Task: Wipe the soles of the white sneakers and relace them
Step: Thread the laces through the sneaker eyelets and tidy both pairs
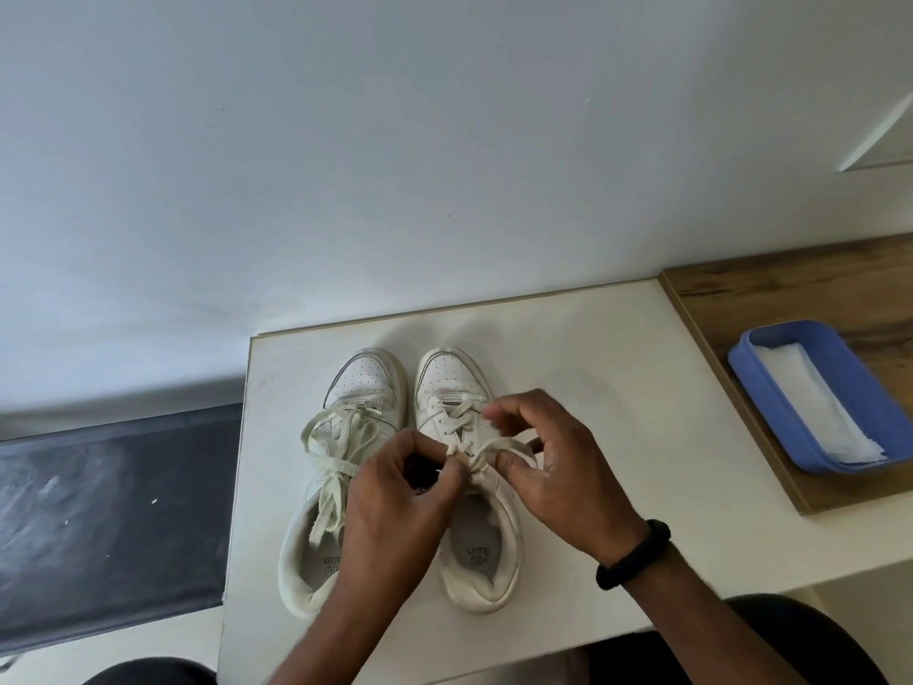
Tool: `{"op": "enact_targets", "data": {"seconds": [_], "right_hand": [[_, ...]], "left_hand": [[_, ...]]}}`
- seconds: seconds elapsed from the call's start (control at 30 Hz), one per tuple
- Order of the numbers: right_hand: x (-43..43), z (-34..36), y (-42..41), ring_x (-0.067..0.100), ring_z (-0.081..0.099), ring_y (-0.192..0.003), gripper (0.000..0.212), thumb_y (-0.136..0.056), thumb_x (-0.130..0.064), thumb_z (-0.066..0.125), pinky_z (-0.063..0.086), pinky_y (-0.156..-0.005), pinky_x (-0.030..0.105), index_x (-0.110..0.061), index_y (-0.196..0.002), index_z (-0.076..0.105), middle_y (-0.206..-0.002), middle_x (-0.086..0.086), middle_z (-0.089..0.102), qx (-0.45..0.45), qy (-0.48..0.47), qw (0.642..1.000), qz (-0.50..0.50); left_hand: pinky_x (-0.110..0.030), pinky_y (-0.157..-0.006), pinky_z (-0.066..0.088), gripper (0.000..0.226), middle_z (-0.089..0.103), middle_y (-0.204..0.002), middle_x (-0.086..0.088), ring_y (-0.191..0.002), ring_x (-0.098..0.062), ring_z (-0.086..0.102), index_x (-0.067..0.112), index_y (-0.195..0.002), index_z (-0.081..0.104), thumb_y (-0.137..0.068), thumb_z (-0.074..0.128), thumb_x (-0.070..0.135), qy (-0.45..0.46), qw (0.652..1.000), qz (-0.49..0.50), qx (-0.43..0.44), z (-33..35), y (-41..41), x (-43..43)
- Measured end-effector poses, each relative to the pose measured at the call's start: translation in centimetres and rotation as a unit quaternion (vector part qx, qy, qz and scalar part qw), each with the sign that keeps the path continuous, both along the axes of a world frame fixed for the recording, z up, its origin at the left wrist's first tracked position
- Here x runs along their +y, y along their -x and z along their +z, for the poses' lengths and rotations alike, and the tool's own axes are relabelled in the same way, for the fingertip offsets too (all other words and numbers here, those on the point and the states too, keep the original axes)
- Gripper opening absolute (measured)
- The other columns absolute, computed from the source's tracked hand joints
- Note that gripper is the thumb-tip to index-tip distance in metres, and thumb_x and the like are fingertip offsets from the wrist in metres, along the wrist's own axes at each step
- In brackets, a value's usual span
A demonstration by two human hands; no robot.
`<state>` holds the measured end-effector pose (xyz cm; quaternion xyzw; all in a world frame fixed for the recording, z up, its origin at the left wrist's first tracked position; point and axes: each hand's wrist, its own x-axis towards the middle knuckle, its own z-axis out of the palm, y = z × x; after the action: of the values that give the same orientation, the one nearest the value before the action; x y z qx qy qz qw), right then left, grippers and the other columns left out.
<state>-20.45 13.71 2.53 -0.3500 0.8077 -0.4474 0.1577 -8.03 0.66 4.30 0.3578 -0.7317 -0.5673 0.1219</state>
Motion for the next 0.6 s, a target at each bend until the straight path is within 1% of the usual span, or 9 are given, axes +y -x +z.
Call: {"op": "enact_targets", "data": {"seconds": [0.07,0.1,0.17,0.23,0.3,0.33,0.43,0.53,0.6], "right_hand": [[0.3,0.7,-0.1,0.005,0.057,-0.102,0.036,-0.081,-0.022,0.077,0.041,-0.083,0.006,-0.022,-0.110,0.057,-0.108,-0.012,0.055,0.092,-0.023,0.996,0.002],[0.5,1.3,-0.3,0.005,0.054,-0.099,0.033,-0.080,-0.026,0.075,0.040,-0.083,0.008,-0.022,-0.106,0.054,-0.106,-0.011,0.052,0.127,-0.028,0.991,0.000],[0.8,2.8,-0.6,0.008,0.052,-0.092,0.023,-0.080,-0.032,0.069,0.043,-0.078,0.017,-0.023,-0.093,0.053,-0.099,-0.009,0.049,0.182,-0.027,0.983,-0.006],[1.1,4.1,-1.3,0.010,0.053,-0.082,0.018,-0.082,-0.039,0.065,0.045,-0.071,0.024,-0.023,-0.081,0.055,-0.089,-0.009,0.050,0.206,-0.029,0.978,0.001],[1.2,4.7,-2.1,0.006,0.053,-0.072,0.024,-0.084,-0.047,0.061,0.044,-0.065,0.023,-0.026,-0.074,0.060,-0.078,-0.014,0.050,0.183,-0.045,0.982,0.021],[1.1,4.7,-2.6,0.004,0.054,-0.068,0.027,-0.083,-0.053,0.059,0.044,-0.062,0.020,-0.028,-0.075,0.063,-0.076,-0.017,0.051,0.160,-0.059,0.985,0.027],[0.5,3.5,-3.8,0.001,0.057,-0.069,0.036,-0.080,-0.064,0.052,0.047,-0.060,0.016,-0.032,-0.087,0.067,-0.080,-0.021,0.054,0.133,-0.098,0.986,0.014],[-0.2,2.4,-4.3,0.002,0.061,-0.076,0.035,-0.085,-0.061,0.051,0.055,-0.064,0.021,-0.031,-0.094,0.066,-0.088,-0.019,0.060,0.112,-0.078,0.990,-0.027],[-0.5,2.2,-4.1,0.003,0.062,-0.078,0.026,-0.089,-0.052,0.055,0.057,-0.067,0.024,-0.029,-0.095,0.066,-0.090,-0.018,0.063,0.100,-0.065,0.992,-0.045]], "left_hand": [[-0.032,-0.056,0.053,0.013,0.074,-0.068,-0.007,-0.061,-0.021,0.067,0.007,-0.080,0.069,-0.092,0.073,0.011,-0.102,0.995,0.019,0.006,0.5,0.0,-0.3],[-0.029,-0.056,0.053,0.013,0.073,-0.067,-0.008,-0.061,-0.018,0.066,0.004,-0.081,0.069,-0.093,0.072,0.009,-0.131,0.991,0.025,0.007,0.7,0.0,-0.4],[-0.027,-0.056,0.052,0.014,0.072,-0.066,-0.009,-0.060,-0.014,0.063,0.004,-0.081,0.069,-0.093,0.071,0.009,-0.170,0.985,0.034,0.008,1.1,-0.1,-0.4],[-0.026,-0.056,0.051,0.013,0.070,-0.066,-0.009,-0.060,-0.012,0.063,0.003,-0.082,0.069,-0.093,0.071,0.008,-0.198,0.979,0.046,0.014,1.2,-0.1,-0.5],[-0.025,-0.056,0.051,0.012,0.069,-0.066,-0.008,-0.061,-0.012,0.063,0.001,-0.084,0.069,-0.093,0.072,0.008,-0.214,0.975,0.055,0.018,1.2,-0.1,-0.5],[-0.025,-0.056,0.051,0.012,0.069,-0.066,-0.008,-0.061,-0.012,0.064,0.000,-0.085,0.069,-0.093,0.072,0.009,-0.220,0.974,0.058,0.021,1.2,-0.1,-0.5],[-0.026,-0.058,0.052,0.011,0.070,-0.067,-0.008,-0.062,-0.011,0.066,-0.002,-0.088,0.070,-0.093,0.072,0.009,-0.232,0.970,0.063,0.023,1.2,-0.1,-0.5],[-0.030,-0.062,0.054,0.010,0.072,-0.070,-0.007,-0.064,-0.011,0.067,0.000,-0.087,0.070,-0.093,0.072,0.008,-0.232,0.970,0.066,0.020,1.1,-0.1,-0.5],[-0.032,-0.064,0.054,0.011,0.074,-0.074,-0.011,-0.067,-0.014,0.068,0.003,-0.085,0.070,-0.093,0.073,0.010,-0.233,0.971,0.058,0.018,1.0,-0.1,-0.4]]}}
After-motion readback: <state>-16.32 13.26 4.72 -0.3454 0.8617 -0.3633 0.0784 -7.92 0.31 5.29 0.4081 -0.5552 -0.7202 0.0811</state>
